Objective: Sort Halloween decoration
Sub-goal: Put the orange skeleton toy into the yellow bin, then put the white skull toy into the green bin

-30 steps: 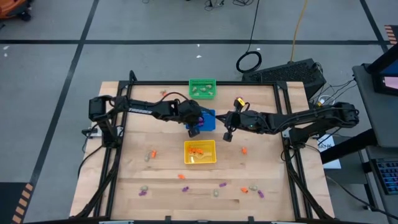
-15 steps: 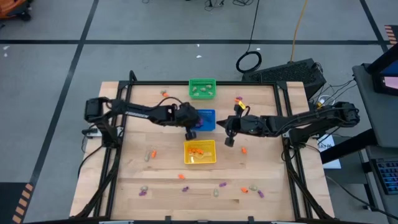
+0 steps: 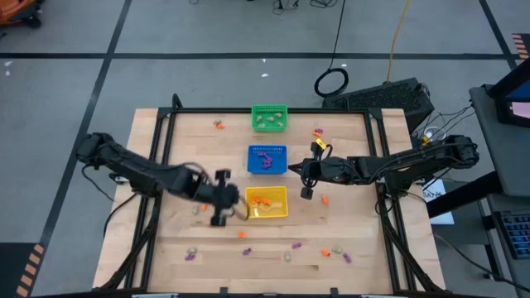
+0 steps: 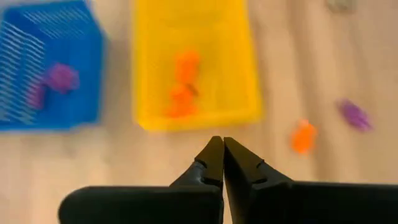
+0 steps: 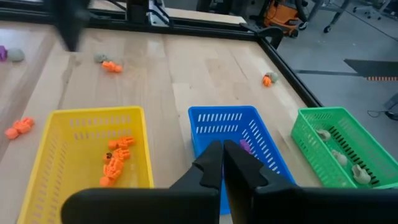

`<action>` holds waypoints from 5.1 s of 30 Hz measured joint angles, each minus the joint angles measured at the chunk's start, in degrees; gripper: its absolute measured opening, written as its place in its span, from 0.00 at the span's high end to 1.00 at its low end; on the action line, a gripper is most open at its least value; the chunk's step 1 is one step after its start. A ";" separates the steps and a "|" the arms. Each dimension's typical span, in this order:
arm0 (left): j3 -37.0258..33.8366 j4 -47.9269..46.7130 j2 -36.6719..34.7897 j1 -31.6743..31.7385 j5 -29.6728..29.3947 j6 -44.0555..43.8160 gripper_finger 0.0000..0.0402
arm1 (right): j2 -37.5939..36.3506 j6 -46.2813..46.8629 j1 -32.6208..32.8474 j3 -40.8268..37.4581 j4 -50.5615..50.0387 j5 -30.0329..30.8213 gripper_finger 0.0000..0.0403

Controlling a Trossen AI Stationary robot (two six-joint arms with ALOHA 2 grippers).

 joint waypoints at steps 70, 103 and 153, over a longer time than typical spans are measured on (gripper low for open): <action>-10.15 26.47 9.11 -5.99 9.46 2.34 0.99 | 3.67 -1.15 -0.01 -0.02 2.79 0.00 1.00; -1.98 20.08 15.15 12.36 10.42 2.78 0.97 | 3.67 -1.59 -0.01 0.00 4.54 -0.22 1.00; -28.93 50.37 -1.49 0.90 -5.57 -8.32 1.00 | 22.05 57.05 21.84 29.61 -44.49 -12.57 0.98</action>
